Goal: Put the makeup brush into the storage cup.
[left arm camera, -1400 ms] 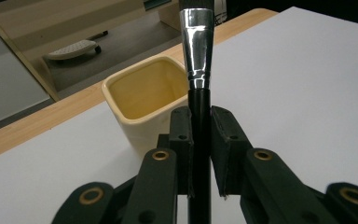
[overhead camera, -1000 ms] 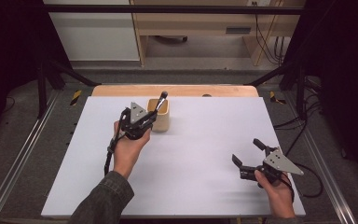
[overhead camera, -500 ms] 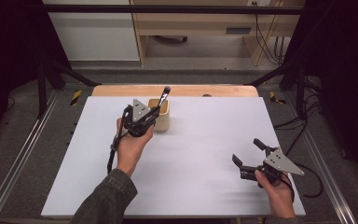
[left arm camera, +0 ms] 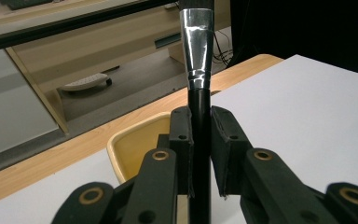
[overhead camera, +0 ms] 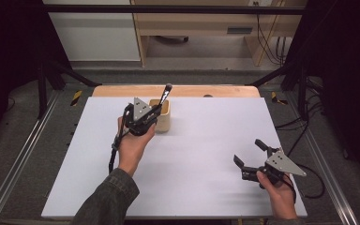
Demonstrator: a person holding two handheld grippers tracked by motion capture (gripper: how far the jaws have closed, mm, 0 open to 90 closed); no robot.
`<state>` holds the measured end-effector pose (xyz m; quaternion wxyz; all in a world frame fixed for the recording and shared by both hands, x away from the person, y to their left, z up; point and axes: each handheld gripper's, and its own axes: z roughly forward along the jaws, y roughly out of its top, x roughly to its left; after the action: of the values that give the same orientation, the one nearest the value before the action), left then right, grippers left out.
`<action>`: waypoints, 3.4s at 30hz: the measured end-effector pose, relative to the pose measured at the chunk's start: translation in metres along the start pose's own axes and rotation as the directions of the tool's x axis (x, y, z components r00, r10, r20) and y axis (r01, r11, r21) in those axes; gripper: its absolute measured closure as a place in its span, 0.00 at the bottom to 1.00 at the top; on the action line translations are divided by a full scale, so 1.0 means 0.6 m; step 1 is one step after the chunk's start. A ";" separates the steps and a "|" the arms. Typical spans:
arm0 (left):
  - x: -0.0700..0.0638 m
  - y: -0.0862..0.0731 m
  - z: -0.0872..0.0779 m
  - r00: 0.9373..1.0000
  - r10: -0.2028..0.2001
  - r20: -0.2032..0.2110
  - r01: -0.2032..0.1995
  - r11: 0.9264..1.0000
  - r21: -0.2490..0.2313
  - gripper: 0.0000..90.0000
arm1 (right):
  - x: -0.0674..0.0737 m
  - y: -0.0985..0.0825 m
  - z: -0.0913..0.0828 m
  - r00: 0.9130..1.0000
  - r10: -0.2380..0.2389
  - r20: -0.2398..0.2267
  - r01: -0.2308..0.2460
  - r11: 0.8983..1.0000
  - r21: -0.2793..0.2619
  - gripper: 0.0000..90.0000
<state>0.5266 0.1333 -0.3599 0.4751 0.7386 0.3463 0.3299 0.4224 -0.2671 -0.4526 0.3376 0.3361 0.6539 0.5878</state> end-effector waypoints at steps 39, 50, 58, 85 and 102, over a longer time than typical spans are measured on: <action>0.013 -0.002 0.016 0.996 -0.071 -0.047 0.068 0.997 -0.044 0.88 | -0.003 0.000 -0.004 1.000 -0.003 -0.004 0.002 1.000 -0.013 0.03; 0.018 -0.005 0.022 0.995 -0.086 -0.049 0.083 0.995 -0.051 0.88 | -0.004 0.001 -0.005 1.000 0.002 -0.003 -0.002 1.000 -0.012 0.03; 0.028 -0.008 0.027 0.992 -0.121 -0.045 0.118 0.991 -0.066 0.88 | -0.004 0.000 -0.004 1.000 0.003 -0.003 -0.003 1.000 -0.013 0.03; 0.042 -0.018 0.054 0.988 -0.147 -0.047 0.143 0.987 -0.071 0.88 | -0.002 -0.001 -0.002 1.000 -0.005 -0.009 0.005 1.000 0.000 0.03; 0.038 -0.013 0.063 0.986 -0.160 -0.043 0.155 0.983 -0.095 0.88 | -0.002 -0.001 -0.002 1.000 -0.003 -0.012 0.003 1.000 -0.002 0.03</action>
<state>0.5685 0.1368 -0.3758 0.5243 0.6777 0.4000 0.3251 0.4221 -0.2687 -0.4529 0.3351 0.3312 0.6557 0.5900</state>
